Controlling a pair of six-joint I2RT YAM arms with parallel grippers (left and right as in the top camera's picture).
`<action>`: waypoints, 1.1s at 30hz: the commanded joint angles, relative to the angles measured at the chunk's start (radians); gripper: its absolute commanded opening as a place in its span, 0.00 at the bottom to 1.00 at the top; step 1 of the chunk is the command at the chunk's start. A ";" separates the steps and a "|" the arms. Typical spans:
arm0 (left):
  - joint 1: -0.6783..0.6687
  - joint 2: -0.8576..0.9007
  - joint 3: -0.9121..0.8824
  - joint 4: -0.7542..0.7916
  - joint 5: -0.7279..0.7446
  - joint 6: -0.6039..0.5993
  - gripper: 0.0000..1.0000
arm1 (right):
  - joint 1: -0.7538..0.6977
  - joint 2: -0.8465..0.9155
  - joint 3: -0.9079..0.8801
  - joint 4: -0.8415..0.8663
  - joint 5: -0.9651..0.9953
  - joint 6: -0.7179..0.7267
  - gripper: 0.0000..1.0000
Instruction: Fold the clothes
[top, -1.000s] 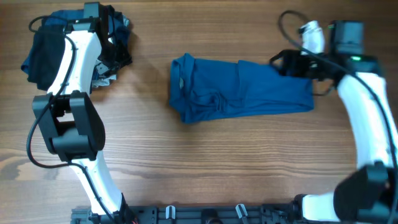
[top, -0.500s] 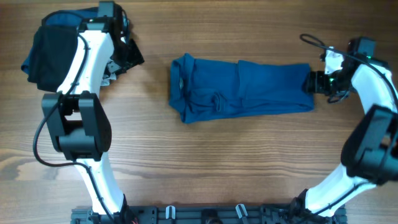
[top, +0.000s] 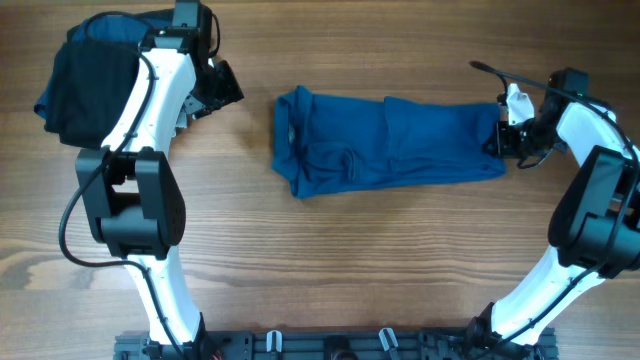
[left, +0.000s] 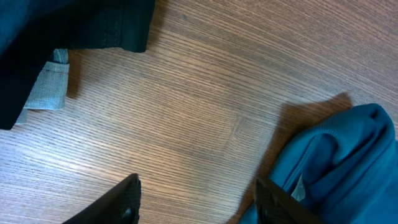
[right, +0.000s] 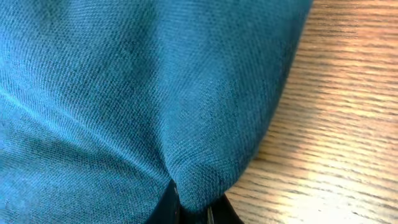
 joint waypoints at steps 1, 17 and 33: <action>-0.002 -0.035 -0.005 0.009 -0.018 0.011 0.60 | -0.058 -0.045 0.072 -0.024 0.110 0.031 0.04; -0.002 -0.035 -0.005 0.029 -0.018 0.013 0.65 | 0.023 -0.234 0.358 -0.281 0.003 0.024 0.04; -0.002 -0.035 -0.005 0.039 -0.018 0.014 0.66 | 0.471 -0.230 0.241 -0.393 -0.109 0.019 0.04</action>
